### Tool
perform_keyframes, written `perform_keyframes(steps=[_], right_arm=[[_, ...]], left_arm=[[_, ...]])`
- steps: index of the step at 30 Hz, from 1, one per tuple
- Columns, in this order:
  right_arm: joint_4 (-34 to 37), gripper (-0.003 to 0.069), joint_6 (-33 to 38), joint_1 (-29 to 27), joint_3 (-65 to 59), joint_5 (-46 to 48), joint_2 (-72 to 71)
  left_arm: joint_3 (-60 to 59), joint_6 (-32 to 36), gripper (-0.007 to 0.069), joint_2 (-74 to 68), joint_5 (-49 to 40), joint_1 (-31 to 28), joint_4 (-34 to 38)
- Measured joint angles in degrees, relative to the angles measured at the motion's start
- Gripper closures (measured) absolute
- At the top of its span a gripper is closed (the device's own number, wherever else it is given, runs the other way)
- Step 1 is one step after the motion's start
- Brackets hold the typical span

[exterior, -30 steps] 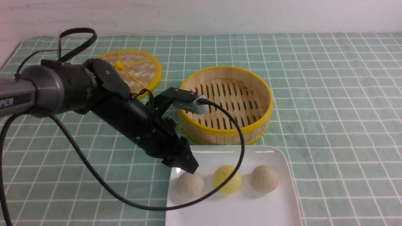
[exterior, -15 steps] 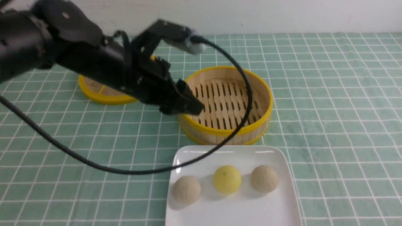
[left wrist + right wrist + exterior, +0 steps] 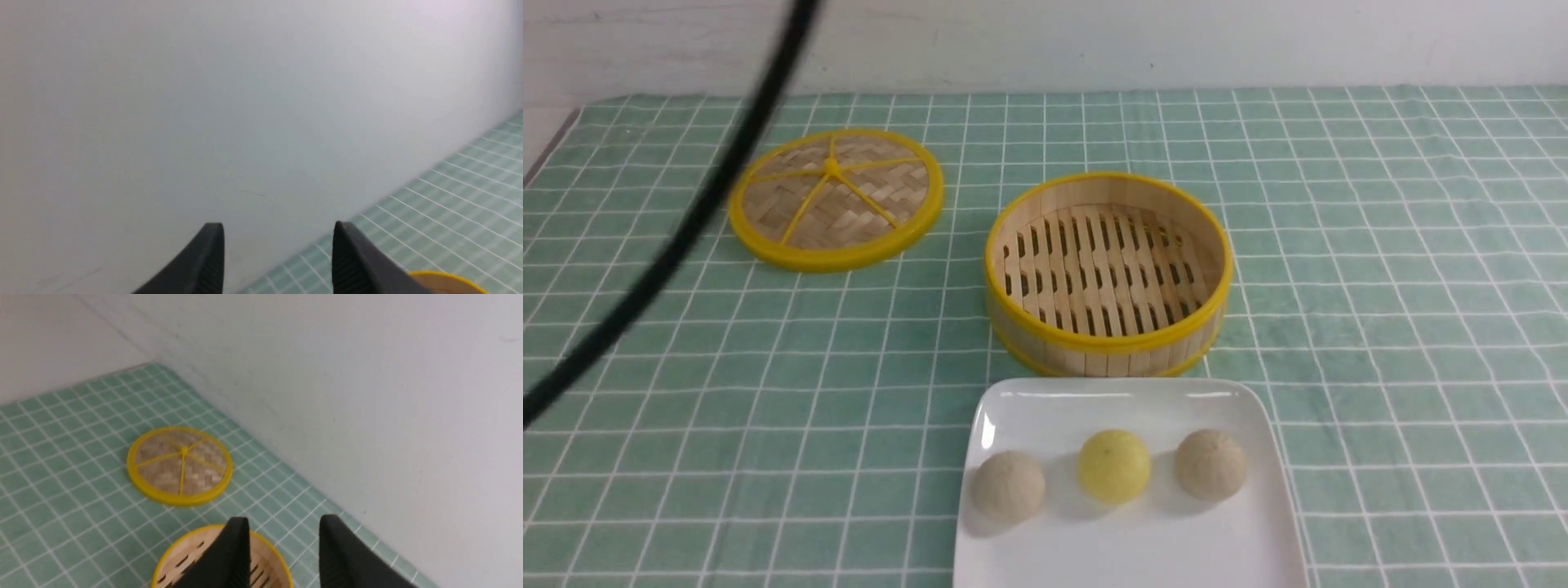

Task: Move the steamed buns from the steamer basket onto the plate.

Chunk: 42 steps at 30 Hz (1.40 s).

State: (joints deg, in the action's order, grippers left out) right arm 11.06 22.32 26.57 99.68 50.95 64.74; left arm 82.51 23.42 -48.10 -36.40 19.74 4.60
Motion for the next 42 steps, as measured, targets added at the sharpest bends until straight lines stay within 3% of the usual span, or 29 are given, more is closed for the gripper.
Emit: perform_keyframes(steps=[5, 10, 14, 22, 29, 38, 42], right_arm=[[-0.5, 0.0395, 1.4, 0.0, 0.0, -4.8, -0.7], [-1.3, 0.0395, 2.5, 0.0, -0.1, -5.2, -5.7], [-1.3, 0.0395, 2.7, 0.0, -0.1, -4.7, -12.1], [-1.3, 0.0395, 2.7, 0.0, -0.1, 4.7, -23.4], [-1.3, 0.0395, -5.6, 0.0, -10.2, 9.6, -33.7], [-6.0, 0.0395, -7.1, 0.0, -32.2, 1.0, -46.4], [-12.3, 0.0395, -12.0, 0.0, -45.7, -6.2, -51.9]], left_arm=[[0.1, -14.1, 0.0244, 7.3, -6.4, 0.0, -15.0], [-0.1, -20.6, 0.0244, 8.6, -13.5, 0.0, -22.5], [-2.6, -21.4, 0.0244, 8.6, -13.4, 0.0, -23.3], [-11.6, -23.8, 0.0244, 8.4, -3.2, 0.0, -23.3], [-17.3, -25.1, 0.0244, 8.1, 5.5, 0.0, -23.8], [-17.5, -25.2, 0.0244, 7.3, 6.3, 0.0, -24.1], [-17.6, -25.3, 0.0244, 6.4, 5.9, 0.0, -24.2]])
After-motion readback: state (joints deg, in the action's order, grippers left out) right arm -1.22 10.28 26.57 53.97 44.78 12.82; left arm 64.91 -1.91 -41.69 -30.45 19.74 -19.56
